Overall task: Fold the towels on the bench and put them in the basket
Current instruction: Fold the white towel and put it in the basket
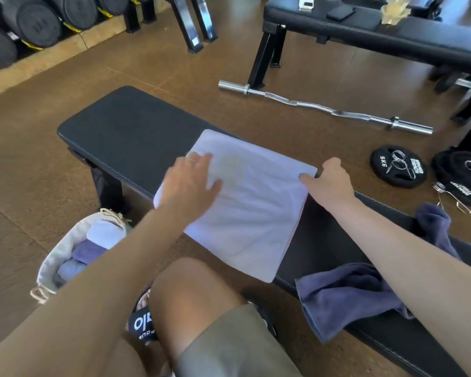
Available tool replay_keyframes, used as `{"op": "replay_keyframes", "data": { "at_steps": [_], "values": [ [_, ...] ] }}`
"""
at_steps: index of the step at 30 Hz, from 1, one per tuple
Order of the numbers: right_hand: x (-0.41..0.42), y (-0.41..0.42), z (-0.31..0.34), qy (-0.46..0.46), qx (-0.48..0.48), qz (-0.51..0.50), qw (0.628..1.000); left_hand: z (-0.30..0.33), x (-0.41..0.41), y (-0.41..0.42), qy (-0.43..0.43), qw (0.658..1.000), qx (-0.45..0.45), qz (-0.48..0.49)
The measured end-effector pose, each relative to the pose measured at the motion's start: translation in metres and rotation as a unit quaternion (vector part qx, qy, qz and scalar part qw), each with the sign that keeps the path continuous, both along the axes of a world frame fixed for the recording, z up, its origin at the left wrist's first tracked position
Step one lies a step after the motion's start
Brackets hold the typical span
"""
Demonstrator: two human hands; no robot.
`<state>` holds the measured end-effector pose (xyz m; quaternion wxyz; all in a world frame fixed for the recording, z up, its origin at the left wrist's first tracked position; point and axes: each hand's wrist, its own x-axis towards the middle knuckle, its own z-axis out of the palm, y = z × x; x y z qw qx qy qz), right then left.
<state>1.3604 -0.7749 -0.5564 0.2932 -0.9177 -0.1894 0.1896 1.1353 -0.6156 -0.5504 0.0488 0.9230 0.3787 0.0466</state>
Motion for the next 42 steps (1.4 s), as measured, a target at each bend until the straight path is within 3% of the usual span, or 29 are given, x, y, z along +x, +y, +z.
{"op": "replay_keyframes", "data": {
  "at_steps": [3, 6, 13, 21, 25, 30, 35, 39, 42],
  "values": [
    [0.01, 0.012, -0.002, 0.025, -0.005, 0.01, 1.0, 0.002, 0.031, -0.075, 0.014, 0.99, -0.082, -0.114],
    [0.022, 0.016, -0.002, 0.037, -0.01, 0.02, 0.999, -0.011, 0.044, -0.127, 0.075, 0.982, -0.033, -0.17],
    [0.041, 0.011, 0.006, 0.072, 0.009, 0.033, 0.997, -0.026, 0.042, -0.149, 0.089, 0.982, 0.069, -0.152],
    [0.049, 0.005, 0.01, 0.154, 0.134, -0.059, 0.977, -0.014, 0.041, -0.167, 0.147, 0.976, 0.078, -0.138],
    [0.049, 0.006, 0.018, 0.119, 0.148, -0.02, 0.982, -0.005, 0.043, -0.173, 0.174, 0.976, 0.057, -0.12],
    [0.055, 0.002, 0.024, 0.036, 0.095, 0.05, 0.994, 0.0, 0.041, -0.178, 0.192, 0.976, 0.051, -0.092],
    [0.059, -0.016, 0.02, -0.011, 0.049, 0.049, 0.998, 0.009, 0.035, -0.171, 0.169, 0.978, 0.049, -0.114],
    [0.061, -0.026, 0.015, 0.107, 0.014, -0.01, 0.994, 0.01, 0.025, -0.17, 0.165, 0.976, 0.02, -0.142],
    [0.065, -0.029, 0.018, 0.158, 0.043, -0.029, 0.986, 0.015, 0.016, -0.162, 0.137, 0.98, -0.032, -0.138]
  ]
}}
